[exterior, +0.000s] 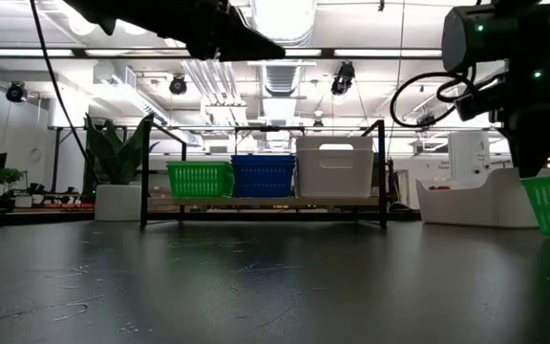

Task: Stack baskets on shelf by color
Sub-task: Stack the white bin on top of the stacked white bins on the shelf

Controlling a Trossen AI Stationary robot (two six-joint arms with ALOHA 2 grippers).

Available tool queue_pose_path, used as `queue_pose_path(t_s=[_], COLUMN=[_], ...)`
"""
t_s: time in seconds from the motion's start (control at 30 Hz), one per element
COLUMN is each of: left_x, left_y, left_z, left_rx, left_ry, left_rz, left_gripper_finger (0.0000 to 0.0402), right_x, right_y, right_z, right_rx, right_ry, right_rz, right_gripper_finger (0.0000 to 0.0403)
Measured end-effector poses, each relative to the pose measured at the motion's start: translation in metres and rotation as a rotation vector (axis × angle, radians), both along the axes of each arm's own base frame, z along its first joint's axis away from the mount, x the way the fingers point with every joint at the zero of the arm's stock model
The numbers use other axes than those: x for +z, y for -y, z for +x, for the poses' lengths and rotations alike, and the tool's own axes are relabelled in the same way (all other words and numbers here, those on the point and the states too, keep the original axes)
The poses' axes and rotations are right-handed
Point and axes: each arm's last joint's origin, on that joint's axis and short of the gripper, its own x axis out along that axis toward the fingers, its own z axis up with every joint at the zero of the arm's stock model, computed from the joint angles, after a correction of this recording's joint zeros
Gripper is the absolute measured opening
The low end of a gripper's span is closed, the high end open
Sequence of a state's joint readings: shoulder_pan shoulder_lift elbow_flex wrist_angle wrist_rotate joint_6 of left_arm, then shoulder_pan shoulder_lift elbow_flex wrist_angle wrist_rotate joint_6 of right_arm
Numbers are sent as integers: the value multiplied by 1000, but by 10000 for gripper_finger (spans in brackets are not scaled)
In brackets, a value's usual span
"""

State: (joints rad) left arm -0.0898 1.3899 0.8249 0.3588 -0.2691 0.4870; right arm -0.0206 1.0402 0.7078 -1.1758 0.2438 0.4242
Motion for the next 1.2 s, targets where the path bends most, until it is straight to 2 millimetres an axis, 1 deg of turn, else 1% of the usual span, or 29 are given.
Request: queue_pose_path(t_s=[0.17, 0.27, 0.4, 0.5, 0.67, 0.77, 0.9, 1.07, 1.2], left_x=[4, 6, 11, 13, 14, 13, 11, 13, 13], left_y=[0, 0, 0, -1, -1, -1, -1, -1, -1], left_z=[-2, -3, -6, -7, -8, -8, -9, -9, -9], left_rx=[-5, -5, -5, -5, -5, -6, -9, -9, -9], left_ry=[12, 22, 40, 45, 50, 47, 37, 56, 57], left_rz=[22, 23, 22, 21, 21, 29, 43, 43, 43], left_gripper_finger=[105, 105, 105, 105, 105, 105, 105, 105, 105], right_x=[-6, -9, -8, 1, 26, 44, 70, 108, 139], right_y=[-3, -4, -5, -5, -8, -10, -14, -17, -14], right_z=[13, 19, 22, 28, 32, 33, 37, 37, 38], right_rx=[-22, -22, -24, -32, -43, -61, -70, -60, -54], right_ry=[67, 67, 54, 89, 98, 101, 149, 204, 303], right_rz=[123, 154, 158, 166, 168, 167, 150, 40, -73], right_gripper_finger=[57, 18, 12, 10, 9, 9, 9, 9, 9])
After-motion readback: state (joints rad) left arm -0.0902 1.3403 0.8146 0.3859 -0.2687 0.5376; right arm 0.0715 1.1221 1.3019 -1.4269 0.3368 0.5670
